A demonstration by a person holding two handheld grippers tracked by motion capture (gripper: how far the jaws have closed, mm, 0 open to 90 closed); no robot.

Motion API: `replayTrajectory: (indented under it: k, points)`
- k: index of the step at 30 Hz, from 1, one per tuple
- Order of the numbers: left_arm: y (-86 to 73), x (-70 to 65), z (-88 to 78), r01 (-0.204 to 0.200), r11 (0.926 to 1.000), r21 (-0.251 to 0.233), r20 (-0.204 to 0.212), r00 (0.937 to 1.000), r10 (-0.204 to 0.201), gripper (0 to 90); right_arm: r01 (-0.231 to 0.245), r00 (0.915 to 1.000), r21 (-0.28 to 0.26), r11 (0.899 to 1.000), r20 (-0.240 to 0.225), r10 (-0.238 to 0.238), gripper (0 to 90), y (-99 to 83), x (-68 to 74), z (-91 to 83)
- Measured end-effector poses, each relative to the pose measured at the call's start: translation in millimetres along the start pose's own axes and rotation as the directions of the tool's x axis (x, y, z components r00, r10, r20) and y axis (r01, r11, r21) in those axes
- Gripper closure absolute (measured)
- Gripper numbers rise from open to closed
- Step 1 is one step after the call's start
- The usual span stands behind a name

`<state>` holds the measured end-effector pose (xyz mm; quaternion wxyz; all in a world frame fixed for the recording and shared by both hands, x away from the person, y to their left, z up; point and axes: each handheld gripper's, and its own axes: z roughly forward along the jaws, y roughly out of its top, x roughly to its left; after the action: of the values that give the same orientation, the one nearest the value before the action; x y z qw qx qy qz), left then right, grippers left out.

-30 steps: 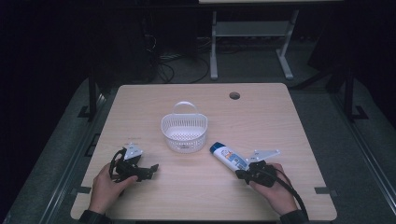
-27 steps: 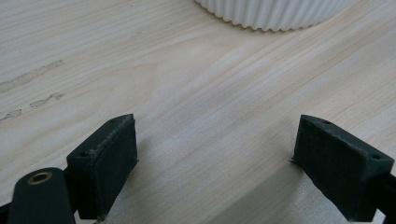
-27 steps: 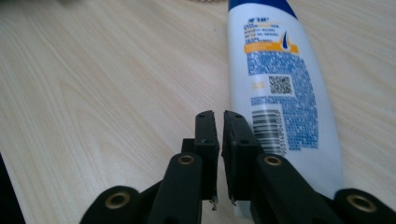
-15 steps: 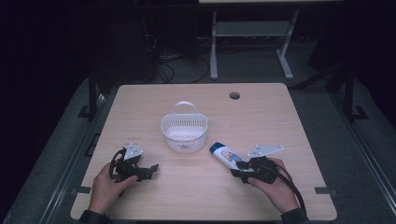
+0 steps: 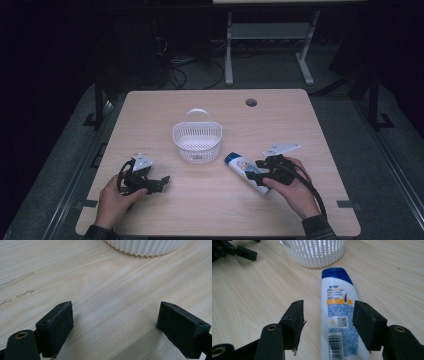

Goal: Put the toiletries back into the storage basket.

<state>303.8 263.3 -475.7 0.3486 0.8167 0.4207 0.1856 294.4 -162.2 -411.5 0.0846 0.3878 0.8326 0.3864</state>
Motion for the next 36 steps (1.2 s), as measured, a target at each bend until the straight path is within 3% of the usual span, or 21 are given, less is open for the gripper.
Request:
replayTrajectory:
  k: [11, 24, 30, 36]
  points:
    - [0.0, 0.0, 0.0, 0.0, 1.0, 0.0, 0.0, 1.0, 0.0, 12.6, 0.012, 0.9999, 0.024, 1.0, 0.005, -0.012, 36.6, 20.1, -6.0, 9.7]
    - [0.1, 0.4, -0.3, -0.005, 1.0, 0.005, 0.0, 1.0, 0.005, 12.6, 0.015, 0.9998, 0.081, 0.997, 0.008, -0.016, 32.4, 37.0, -12.8, 33.4]
    - [0.1, 0.1, -0.3, -0.002, 1.0, 0.005, 0.001, 1.0, 0.002, 12.6, 0.015, 0.9999, 0.138, 0.99, 0.005, -0.015, 29.4, 39.3, -16.8, 46.3]
    - [0.1, 0.2, -0.3, -0.003, 1.0, 0.005, 0.001, 1.0, 0.003, 12.6, 0.042, 0.9989, 0.198, 0.979, 0.013, -0.046, 28.8, 43.2, -16.1, 61.2]
